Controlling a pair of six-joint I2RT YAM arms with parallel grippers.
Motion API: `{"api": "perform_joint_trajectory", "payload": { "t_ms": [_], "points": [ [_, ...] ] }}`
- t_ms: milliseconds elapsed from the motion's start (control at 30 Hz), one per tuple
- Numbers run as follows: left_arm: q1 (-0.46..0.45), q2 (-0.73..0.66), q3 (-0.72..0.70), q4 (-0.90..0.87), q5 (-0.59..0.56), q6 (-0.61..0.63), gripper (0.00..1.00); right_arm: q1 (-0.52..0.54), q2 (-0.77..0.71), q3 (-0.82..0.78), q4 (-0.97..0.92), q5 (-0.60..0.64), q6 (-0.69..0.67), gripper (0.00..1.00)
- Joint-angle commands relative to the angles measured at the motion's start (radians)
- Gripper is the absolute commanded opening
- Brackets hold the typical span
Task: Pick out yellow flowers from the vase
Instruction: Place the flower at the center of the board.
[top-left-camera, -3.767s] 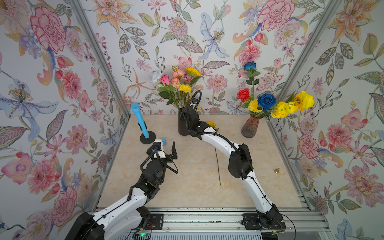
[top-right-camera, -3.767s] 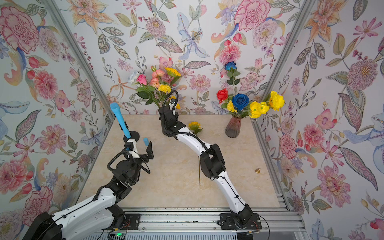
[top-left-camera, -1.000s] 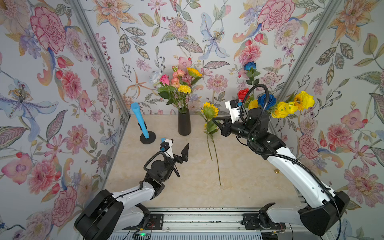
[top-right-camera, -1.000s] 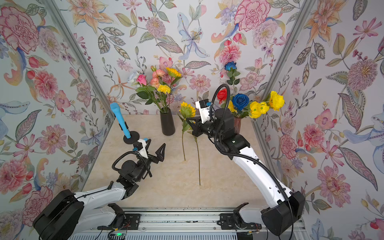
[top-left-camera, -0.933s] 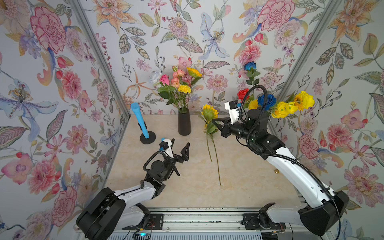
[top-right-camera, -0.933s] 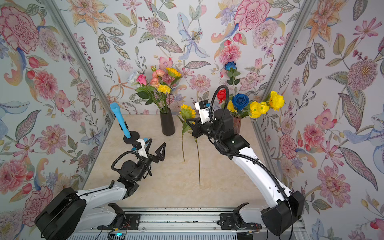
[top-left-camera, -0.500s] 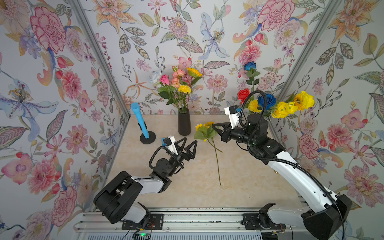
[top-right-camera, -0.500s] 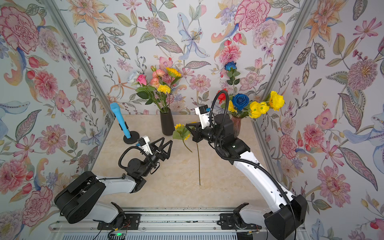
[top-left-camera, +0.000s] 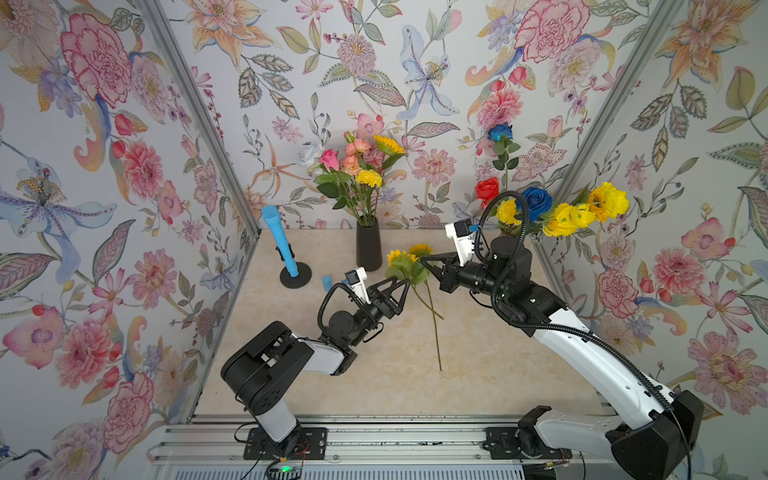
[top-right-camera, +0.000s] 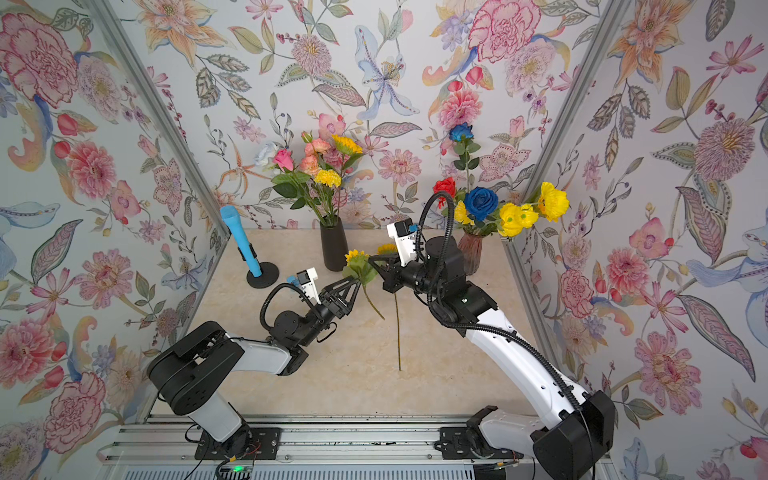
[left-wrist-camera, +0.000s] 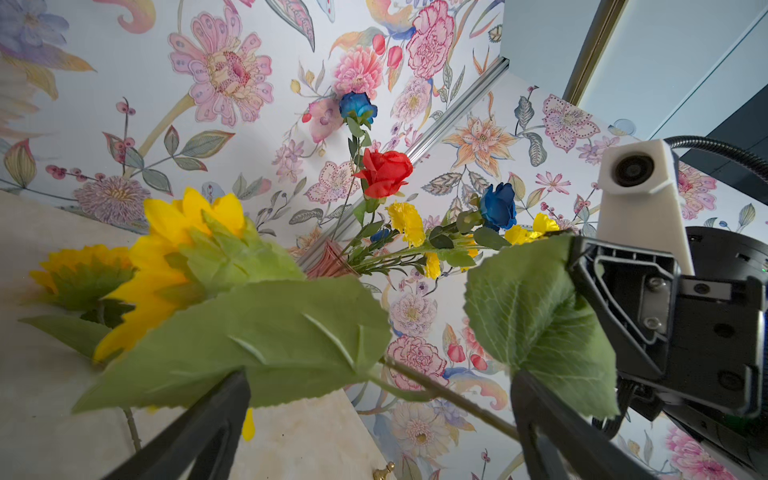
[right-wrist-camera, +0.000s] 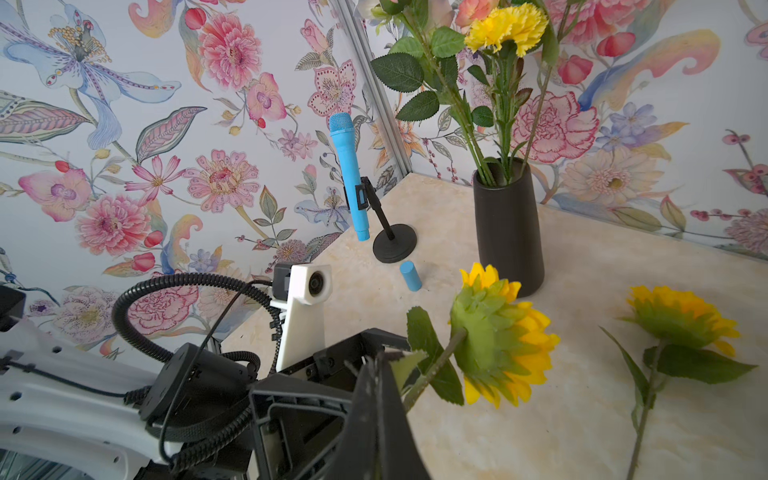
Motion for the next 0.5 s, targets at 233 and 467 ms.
{"api": "perform_joint_trajectory", "payload": {
  "t_ms": [233,467],
  "points": [
    [-0.012,0.033,0.08,0.106,0.089,-0.161,1.0,0.007,-0.043,-0.029,0.039,0.025,-0.016,0.0],
    [-0.01,0.051,0.091,0.088,0.144,-0.256,1.0,0.01,-0.038,-0.034,0.045,0.048,-0.026,0.0]
  ]
}}
